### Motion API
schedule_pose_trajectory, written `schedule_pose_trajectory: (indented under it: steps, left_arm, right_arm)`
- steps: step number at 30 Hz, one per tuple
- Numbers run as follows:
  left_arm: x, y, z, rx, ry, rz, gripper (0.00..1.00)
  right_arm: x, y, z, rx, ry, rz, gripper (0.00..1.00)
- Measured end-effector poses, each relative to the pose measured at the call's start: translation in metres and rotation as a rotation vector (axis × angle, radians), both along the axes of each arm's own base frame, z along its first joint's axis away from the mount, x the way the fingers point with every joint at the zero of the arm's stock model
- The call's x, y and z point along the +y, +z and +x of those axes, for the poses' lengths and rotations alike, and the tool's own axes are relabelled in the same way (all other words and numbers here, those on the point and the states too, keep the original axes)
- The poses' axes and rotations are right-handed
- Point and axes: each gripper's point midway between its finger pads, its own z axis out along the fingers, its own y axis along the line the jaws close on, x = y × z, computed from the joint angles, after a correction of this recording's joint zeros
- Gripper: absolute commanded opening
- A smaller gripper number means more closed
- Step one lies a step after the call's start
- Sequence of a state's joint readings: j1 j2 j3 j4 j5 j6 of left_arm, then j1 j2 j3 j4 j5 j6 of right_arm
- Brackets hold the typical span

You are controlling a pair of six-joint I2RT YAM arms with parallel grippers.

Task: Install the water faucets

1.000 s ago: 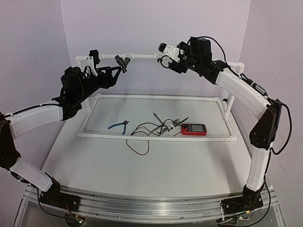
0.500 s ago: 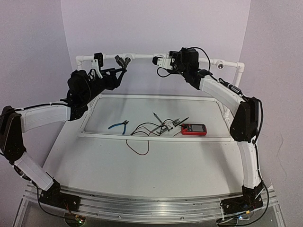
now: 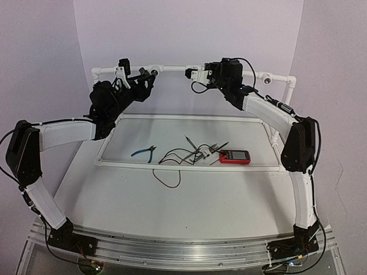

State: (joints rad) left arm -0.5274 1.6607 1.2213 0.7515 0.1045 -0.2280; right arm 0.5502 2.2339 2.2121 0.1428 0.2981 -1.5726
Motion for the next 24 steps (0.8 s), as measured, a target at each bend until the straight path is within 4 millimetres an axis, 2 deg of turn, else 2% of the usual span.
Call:
schedule_pose_trajectory:
  steps: [7, 12, 18, 24]
  left_arm:
    - [0.001, 0.004, 0.009, -0.052, 0.057, 0.056, 0.26]
    - [-0.006, 0.005, 0.008, -0.081, 0.059, 0.128, 0.14]
    - [-0.015, 0.004, 0.008, -0.148, 0.061, 0.300, 0.11]
    - [-0.027, 0.001, 0.007, -0.297, 0.063, 0.624, 0.11]
  right_arm:
    - [-0.002, 0.001, -0.005, -0.005, 0.008, 0.006, 0.24]
    - [-0.003, 0.001, -0.005, -0.006, 0.008, 0.008, 0.24]
    - [-0.006, 0.000, -0.005, -0.006, 0.004, 0.010, 0.24]
    - [-0.012, -0.001, -0.007, -0.002, -0.006, 0.010, 0.24]
